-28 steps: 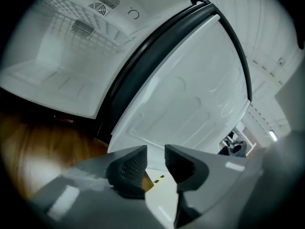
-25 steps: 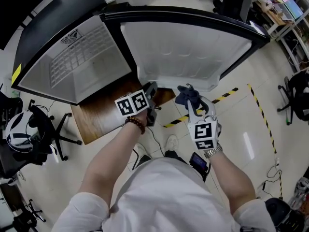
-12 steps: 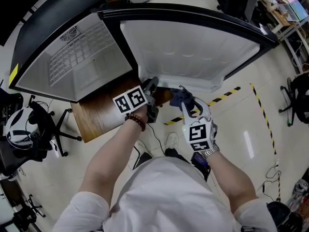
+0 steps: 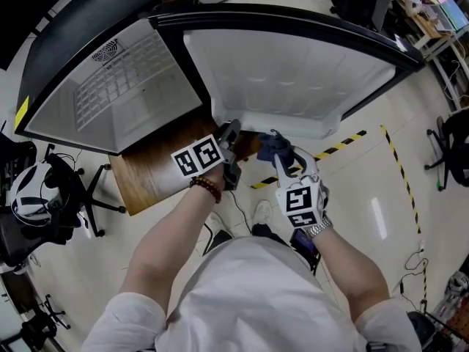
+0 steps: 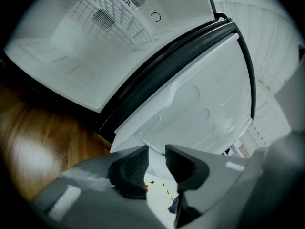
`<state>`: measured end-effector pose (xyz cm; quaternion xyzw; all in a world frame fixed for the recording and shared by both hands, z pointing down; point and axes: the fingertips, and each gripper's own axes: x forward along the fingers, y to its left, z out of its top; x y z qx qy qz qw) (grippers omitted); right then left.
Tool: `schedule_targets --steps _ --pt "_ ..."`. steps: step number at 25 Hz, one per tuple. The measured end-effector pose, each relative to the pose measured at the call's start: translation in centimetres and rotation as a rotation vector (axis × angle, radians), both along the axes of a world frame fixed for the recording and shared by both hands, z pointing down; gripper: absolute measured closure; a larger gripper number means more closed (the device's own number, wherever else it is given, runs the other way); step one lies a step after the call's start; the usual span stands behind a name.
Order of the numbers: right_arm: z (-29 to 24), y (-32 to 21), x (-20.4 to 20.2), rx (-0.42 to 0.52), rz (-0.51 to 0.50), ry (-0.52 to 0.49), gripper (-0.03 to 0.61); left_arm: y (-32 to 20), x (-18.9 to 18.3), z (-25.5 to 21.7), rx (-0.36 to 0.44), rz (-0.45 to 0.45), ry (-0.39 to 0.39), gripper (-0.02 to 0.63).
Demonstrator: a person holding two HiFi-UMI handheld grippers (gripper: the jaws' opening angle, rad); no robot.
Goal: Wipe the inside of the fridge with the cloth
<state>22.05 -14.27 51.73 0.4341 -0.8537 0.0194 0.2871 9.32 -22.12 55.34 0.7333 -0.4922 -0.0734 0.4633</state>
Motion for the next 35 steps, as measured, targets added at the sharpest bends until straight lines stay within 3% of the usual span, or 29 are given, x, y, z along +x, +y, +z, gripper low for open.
schedule_targets --steps 18,35 --pt "2.2 1.4 -4.4 -0.025 -0.047 -0.001 0.485 3.2 -0.1 -3.6 0.045 0.128 0.041 0.528" --pt "1.3 -6.0 -9.0 0.032 0.038 -0.113 0.485 1.8 -0.1 -6.8 0.067 0.178 0.035 0.548"
